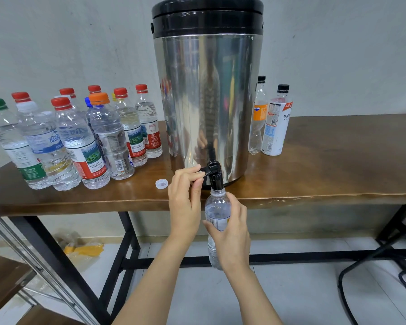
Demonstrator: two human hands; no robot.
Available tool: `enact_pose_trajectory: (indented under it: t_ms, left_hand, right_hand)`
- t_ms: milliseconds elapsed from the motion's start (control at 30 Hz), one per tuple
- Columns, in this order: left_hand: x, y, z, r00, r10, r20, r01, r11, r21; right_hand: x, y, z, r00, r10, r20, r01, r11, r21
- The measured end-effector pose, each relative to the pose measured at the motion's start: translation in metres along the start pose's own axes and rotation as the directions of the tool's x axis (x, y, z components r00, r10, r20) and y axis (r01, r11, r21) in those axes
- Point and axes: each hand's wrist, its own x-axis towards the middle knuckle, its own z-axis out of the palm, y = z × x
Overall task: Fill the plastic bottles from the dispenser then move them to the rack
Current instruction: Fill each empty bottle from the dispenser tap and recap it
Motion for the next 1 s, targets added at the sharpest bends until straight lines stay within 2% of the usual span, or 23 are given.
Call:
enact_pose_trajectory:
  t_ms: [1000]
  left_hand:
    - [0.0004, -0.0007, -0.0002, 1.0, 0.008, -0.002, -0.008, 1.0, -0.018]
  right_hand:
    - [0.0004, 0.0016, 0.0011, 1.0, -0.006, -0.002, 0.006, 1.0, 0.009]
